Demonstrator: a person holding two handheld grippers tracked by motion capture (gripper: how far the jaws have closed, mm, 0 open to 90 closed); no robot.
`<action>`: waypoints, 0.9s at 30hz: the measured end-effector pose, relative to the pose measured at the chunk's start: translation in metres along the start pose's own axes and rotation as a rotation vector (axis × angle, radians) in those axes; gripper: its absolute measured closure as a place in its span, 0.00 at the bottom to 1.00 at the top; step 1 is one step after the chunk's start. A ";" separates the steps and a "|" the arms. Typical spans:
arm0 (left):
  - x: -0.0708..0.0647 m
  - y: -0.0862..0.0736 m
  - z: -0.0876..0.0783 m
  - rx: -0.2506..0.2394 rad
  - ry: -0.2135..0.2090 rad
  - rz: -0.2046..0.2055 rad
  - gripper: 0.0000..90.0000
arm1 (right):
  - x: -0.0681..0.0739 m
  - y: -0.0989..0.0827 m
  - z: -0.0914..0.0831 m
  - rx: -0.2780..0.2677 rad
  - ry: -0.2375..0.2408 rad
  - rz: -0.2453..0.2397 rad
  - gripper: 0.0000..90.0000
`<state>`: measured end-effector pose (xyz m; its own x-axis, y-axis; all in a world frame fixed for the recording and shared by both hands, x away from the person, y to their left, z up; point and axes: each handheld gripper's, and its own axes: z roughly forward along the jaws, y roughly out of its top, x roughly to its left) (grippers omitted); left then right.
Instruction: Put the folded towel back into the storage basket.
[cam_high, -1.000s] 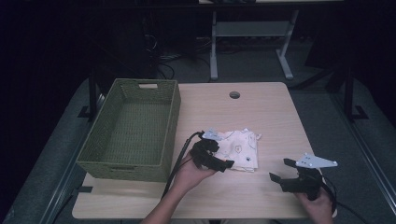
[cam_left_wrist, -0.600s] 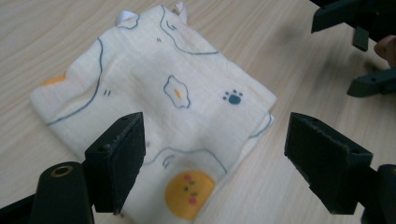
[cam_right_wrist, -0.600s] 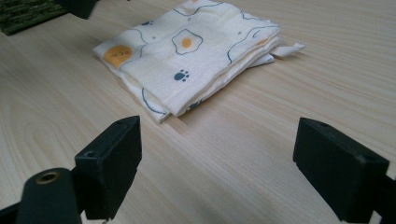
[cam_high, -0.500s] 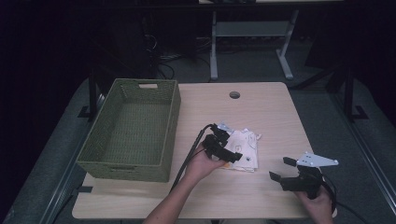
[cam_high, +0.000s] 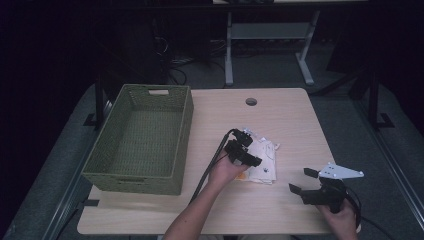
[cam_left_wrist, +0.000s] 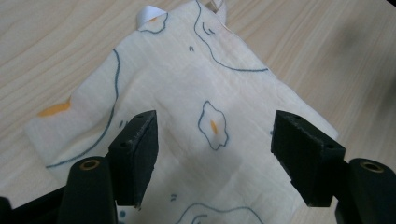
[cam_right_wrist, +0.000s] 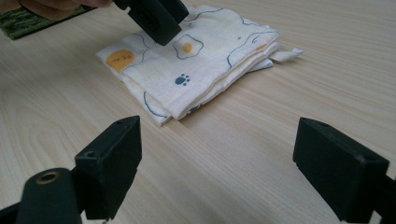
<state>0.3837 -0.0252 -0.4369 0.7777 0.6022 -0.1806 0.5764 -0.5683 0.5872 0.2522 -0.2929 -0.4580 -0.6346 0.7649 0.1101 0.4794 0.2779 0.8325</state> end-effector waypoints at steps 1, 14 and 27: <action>-0.001 0.001 0.002 0.011 0.004 0.005 0.38 | 0.000 0.000 0.000 -0.003 0.001 0.002 0.17; -0.007 -0.006 0.018 0.046 0.130 0.048 0.54 | -0.001 0.000 -0.003 -0.010 -0.012 -0.007 0.17; -0.008 -0.010 0.015 0.030 0.175 0.081 0.82 | 0.001 0.001 -0.003 -0.004 -0.017 -0.015 0.17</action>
<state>0.3753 -0.0333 -0.4535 0.7677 0.6407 0.0073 0.5234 -0.6336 0.5698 0.2501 -0.2933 -0.4559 -0.6313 0.7705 0.0881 0.4673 0.2872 0.8362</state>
